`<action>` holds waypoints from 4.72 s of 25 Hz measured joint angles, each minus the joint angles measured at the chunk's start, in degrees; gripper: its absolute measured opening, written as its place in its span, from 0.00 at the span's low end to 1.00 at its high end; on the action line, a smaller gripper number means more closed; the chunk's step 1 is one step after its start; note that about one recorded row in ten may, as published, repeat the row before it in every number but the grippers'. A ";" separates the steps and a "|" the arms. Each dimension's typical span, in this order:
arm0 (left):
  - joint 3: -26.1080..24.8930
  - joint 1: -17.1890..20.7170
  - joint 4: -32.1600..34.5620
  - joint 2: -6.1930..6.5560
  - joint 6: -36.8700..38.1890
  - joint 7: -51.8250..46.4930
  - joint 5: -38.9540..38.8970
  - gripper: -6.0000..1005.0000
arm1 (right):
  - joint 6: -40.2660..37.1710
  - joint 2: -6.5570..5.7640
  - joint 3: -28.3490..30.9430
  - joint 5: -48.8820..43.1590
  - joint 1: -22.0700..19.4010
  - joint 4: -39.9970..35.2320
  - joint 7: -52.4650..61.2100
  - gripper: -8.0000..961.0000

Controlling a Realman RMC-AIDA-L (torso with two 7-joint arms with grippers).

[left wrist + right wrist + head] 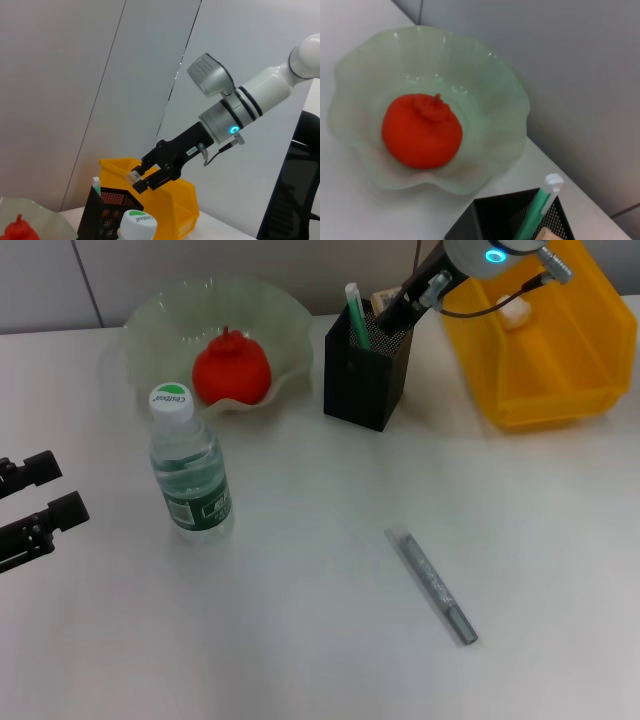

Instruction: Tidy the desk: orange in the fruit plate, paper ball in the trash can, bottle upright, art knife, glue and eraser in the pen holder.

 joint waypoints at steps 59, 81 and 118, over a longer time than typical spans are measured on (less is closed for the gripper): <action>0.23 -2.25 -3.99 3.33 4.65 23.87 20.65 0.72 | -22.20 0.81 -6.28 15.24 -2.29 6.76 21.72 0.79; 0.17 -2.70 -4.01 2.86 2.34 24.52 20.76 0.72 | -18.58 0.52 -4.92 12.93 -1.08 14.78 21.92 0.76; 0.17 -2.89 -3.83 1.49 1.01 25.06 20.70 0.72 | -14.37 0.71 -6.42 12.97 0.66 19.44 21.67 0.31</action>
